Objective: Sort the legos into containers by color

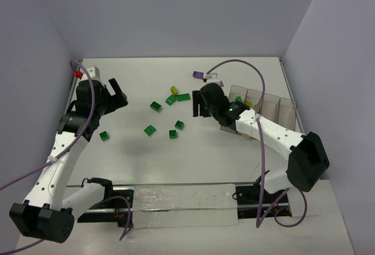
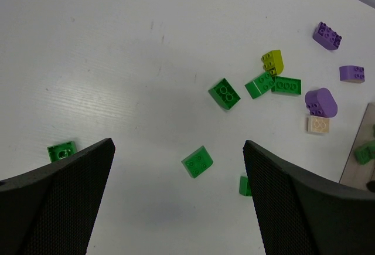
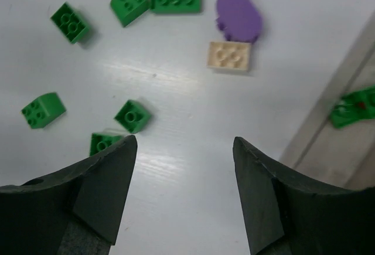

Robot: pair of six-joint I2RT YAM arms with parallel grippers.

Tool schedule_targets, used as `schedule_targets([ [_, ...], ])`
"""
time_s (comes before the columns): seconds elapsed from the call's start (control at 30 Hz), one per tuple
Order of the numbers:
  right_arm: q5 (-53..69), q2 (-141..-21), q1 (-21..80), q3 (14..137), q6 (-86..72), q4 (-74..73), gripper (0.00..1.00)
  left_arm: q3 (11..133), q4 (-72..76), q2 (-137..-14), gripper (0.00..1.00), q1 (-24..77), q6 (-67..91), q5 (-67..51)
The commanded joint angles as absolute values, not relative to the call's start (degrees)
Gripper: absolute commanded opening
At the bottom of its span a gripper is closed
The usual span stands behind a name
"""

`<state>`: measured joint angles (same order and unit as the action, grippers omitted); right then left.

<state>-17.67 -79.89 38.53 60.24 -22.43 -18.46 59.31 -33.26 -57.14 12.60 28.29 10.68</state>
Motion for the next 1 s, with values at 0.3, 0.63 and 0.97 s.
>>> schedule_targets([
  [0.3, -14.58, -103.30, 47.97, 74.12, -33.49, -18.92, 0.84, 61.48, -32.84, -56.43, 0.99, 12.83, 27.98, 11.75],
  [0.63, -19.63, -112.57, 47.97, 81.86, -42.31, -24.15, 0.78, 61.07, -32.82, -56.13, 0.99, 12.83, 27.65, 12.13],
  [0.97, -22.71, -113.73, 48.75, 80.38, -45.66, -26.06, 0.71, 60.27, -32.64, -55.78, 0.99, 12.86, 27.57, 12.19],
])
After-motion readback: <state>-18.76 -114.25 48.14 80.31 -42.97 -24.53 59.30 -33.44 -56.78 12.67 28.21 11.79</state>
